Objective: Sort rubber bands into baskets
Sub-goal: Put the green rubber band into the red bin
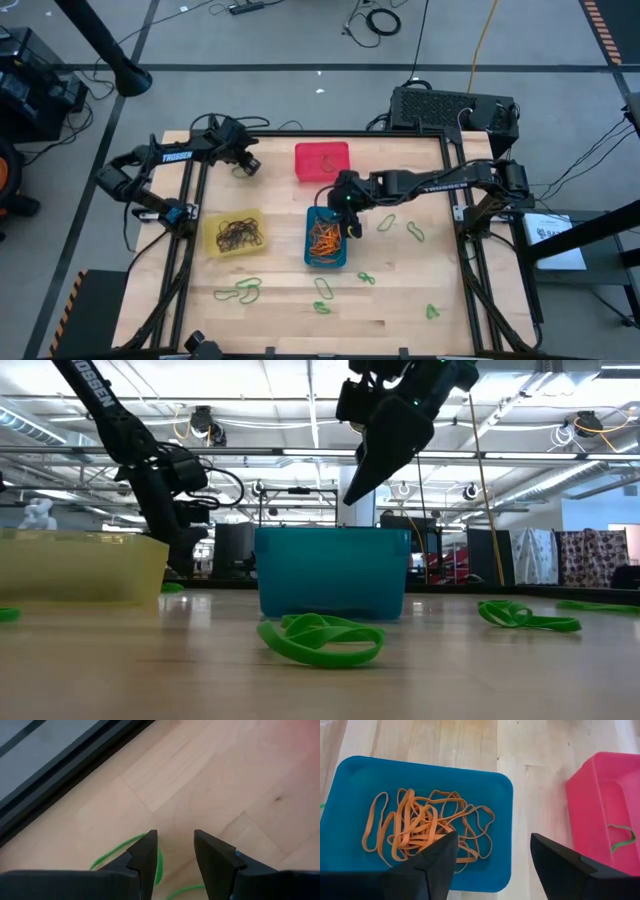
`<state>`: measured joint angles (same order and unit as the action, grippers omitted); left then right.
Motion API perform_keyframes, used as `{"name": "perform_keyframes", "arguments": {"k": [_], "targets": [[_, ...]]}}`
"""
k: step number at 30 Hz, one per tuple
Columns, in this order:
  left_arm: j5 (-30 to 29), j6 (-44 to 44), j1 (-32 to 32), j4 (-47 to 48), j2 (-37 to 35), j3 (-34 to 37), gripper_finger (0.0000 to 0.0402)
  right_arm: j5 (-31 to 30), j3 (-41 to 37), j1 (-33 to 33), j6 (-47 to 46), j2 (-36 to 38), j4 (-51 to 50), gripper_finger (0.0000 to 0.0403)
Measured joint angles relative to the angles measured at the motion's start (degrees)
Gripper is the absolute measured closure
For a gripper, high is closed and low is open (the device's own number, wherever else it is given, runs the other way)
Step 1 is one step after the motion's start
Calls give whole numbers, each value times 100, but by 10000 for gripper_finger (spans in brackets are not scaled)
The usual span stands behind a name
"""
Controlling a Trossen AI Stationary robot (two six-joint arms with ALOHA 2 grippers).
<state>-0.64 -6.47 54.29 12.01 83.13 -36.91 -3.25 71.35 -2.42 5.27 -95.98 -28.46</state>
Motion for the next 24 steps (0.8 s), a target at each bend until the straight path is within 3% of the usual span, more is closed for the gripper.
{"name": "perform_keyframes", "arguments": {"k": [10,17,24], "targets": [[0,297,-14,2,0,0,265,2,-17,280,-192,-2,-214,161],[-8,467,-71,119,0,-2,265,-4,-525,530,-327,-2,-7,161],[-469,618,-145,661,12,-4,278,-683,-994,741,-664,1,198,161]]}}
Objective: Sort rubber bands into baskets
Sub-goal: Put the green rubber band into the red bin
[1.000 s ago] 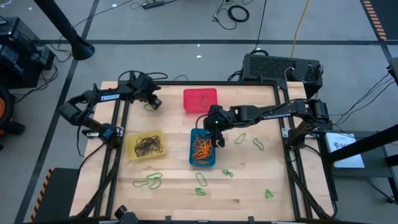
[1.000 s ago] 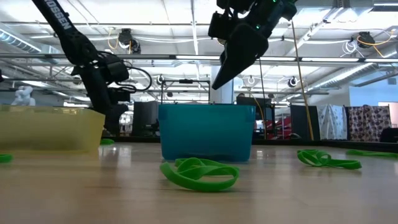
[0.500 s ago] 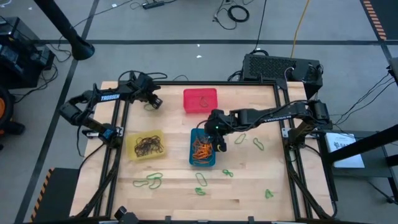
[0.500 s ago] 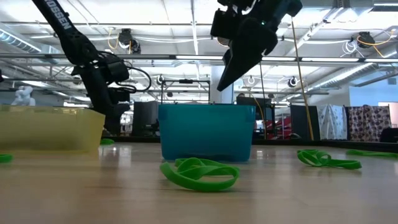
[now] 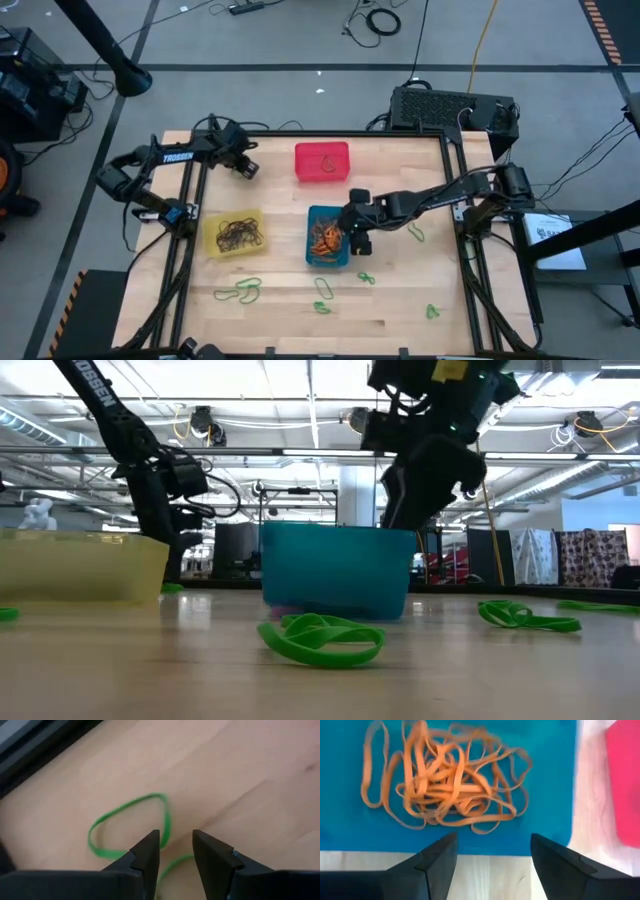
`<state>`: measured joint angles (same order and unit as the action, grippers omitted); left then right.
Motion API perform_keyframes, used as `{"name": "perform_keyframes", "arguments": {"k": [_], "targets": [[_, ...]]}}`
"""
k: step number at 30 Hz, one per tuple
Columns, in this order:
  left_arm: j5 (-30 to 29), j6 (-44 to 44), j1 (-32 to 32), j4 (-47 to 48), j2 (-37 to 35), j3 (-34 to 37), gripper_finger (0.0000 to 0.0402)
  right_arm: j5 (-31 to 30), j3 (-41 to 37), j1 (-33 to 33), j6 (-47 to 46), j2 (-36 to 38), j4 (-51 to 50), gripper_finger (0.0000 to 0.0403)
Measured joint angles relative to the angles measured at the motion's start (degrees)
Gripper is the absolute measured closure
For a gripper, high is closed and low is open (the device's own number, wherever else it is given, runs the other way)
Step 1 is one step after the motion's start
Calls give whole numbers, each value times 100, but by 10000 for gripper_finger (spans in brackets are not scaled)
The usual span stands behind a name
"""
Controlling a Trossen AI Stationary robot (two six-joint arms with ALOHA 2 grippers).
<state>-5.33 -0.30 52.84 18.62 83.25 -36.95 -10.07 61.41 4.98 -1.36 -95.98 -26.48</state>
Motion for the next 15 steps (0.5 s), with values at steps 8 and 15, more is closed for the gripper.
{"name": "perform_keyframes", "arguments": {"k": [8,15], "targets": [[63,-45,38,-57,407,-38,286,-67,-135,273,-5,-3,69,161],[35,-50,-4,-78,450,-68,297,-90,-147,407,389,151,284,161]]}}
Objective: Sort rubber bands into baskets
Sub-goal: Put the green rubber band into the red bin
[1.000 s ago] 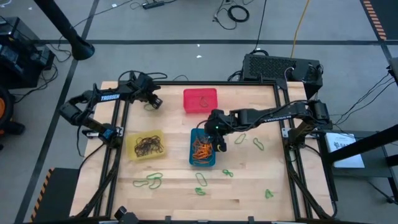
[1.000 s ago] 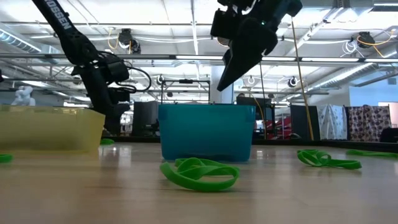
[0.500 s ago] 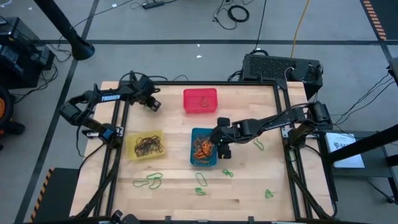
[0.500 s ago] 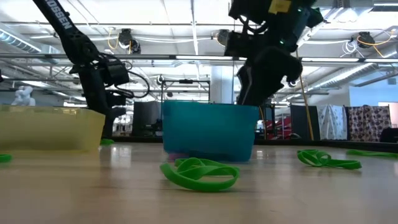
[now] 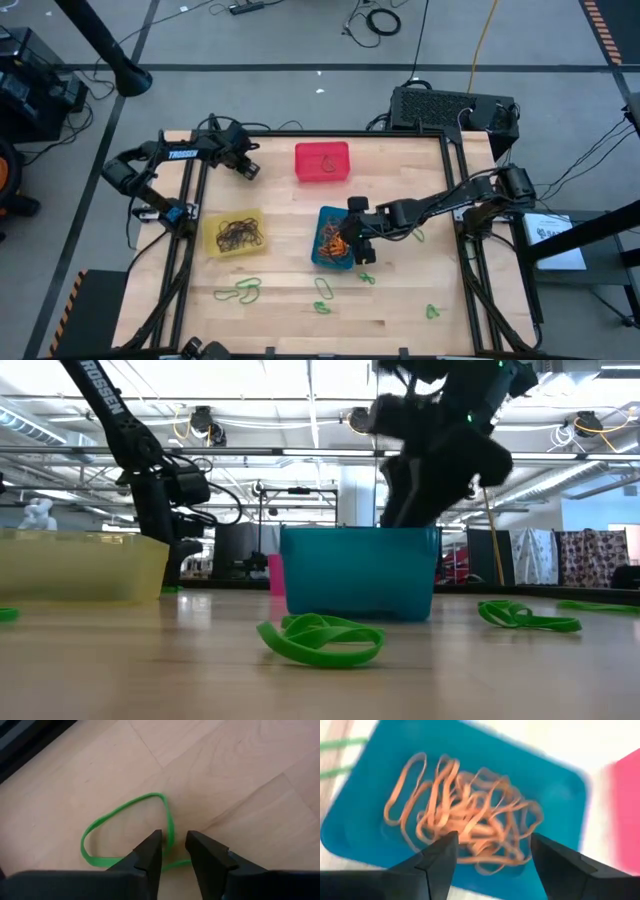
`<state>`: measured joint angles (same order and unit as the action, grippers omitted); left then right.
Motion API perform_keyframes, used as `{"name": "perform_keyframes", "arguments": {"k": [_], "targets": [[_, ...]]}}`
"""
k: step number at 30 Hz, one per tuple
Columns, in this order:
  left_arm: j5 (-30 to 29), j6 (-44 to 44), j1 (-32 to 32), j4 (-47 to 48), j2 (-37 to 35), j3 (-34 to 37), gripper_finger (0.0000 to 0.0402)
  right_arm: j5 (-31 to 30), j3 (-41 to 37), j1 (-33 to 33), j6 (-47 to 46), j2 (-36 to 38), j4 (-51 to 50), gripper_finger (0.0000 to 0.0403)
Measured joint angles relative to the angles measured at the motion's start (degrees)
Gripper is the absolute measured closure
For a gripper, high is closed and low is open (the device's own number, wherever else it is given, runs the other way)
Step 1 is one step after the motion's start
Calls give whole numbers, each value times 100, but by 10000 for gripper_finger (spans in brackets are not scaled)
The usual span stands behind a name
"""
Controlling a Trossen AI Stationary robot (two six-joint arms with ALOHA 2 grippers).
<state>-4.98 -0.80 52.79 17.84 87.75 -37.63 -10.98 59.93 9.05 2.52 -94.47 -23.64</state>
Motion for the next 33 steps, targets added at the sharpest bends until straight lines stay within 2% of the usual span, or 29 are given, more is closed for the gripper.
{"name": "perform_keyframes", "arguments": {"k": [7,13,21,25,30,33], "targets": [[-60,-149,-11,-120,8,7,391,-932,1,136,299,694,108,161],[-105,-207,-36,-105,32,-87,398,-1174,-252,184,-541,1360,-1049,161],[-113,-294,-291,-313,-279,-653,399,-1155,-1995,198,-1607,2155,100,161],[601,-258,-576,-649,-413,-942,400,-1147,-2598,236,-1973,2342,821,161],[1851,-87,-1169,-1623,-411,-1021,400,-1143,-3095,272,-1765,2358,2108,161],[2003,48,-1602,-2151,-416,-1025,400,-1117,-3208,270,-1711,2358,2485,161]]}}
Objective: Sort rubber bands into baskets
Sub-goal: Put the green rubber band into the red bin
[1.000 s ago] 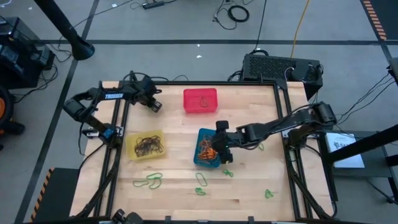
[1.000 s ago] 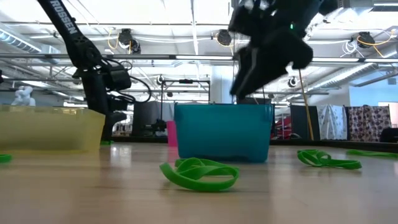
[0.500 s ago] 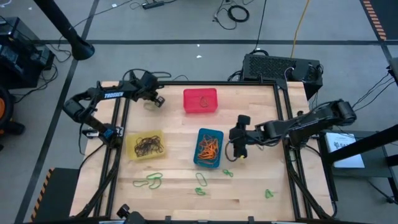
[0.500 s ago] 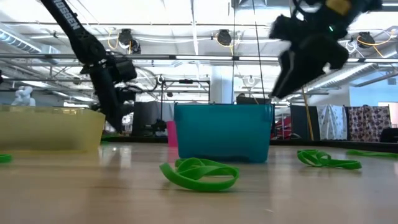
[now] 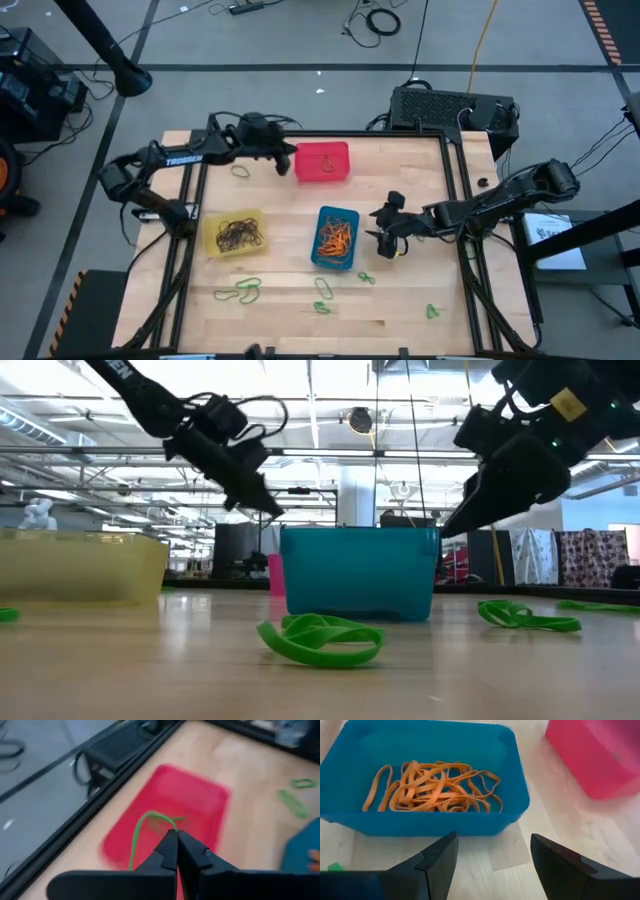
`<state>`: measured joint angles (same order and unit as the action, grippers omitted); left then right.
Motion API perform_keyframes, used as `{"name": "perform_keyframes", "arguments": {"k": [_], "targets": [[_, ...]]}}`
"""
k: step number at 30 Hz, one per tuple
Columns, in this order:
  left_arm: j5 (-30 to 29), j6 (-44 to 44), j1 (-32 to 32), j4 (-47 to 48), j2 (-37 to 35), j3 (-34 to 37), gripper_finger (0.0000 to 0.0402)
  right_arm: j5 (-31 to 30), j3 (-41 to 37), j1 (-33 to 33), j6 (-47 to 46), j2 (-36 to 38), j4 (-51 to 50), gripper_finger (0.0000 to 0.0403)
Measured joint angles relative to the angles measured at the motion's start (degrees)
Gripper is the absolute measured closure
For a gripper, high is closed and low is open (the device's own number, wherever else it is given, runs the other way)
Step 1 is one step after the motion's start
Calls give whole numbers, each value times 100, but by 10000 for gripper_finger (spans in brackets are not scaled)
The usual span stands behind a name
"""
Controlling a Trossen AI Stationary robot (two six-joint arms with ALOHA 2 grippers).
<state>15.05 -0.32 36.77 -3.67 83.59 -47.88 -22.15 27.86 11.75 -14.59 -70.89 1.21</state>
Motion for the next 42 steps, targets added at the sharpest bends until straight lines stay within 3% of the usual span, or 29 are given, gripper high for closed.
{"name": "perform_keyframes", "arguments": {"k": [5,14,17,24,26,33,42], "targets": [[-96,-2,-534,-536,78,1,400,459,-77,0,-41,-15,64,161],[104,291,-720,-1438,1282,-231,400,446,-103,-11,29,-538,706,170],[118,293,-707,-1431,1672,-496,400,430,-103,-26,120,-833,989,209],[115,294,-717,-1387,2084,-885,390,424,-103,-50,265,-1143,1214,368],[32,283,-725,-1375,2090,-890,381,422,-103,-55,400,-1183,1406,393],[-42,247,-723,-1313,2090,-892,339,425,-99,-218,959,-1274,2106,400],[-245,-13,-688,-940,1754,-892,284,423,-96,-354,1103,-1257,2016,402]]}}
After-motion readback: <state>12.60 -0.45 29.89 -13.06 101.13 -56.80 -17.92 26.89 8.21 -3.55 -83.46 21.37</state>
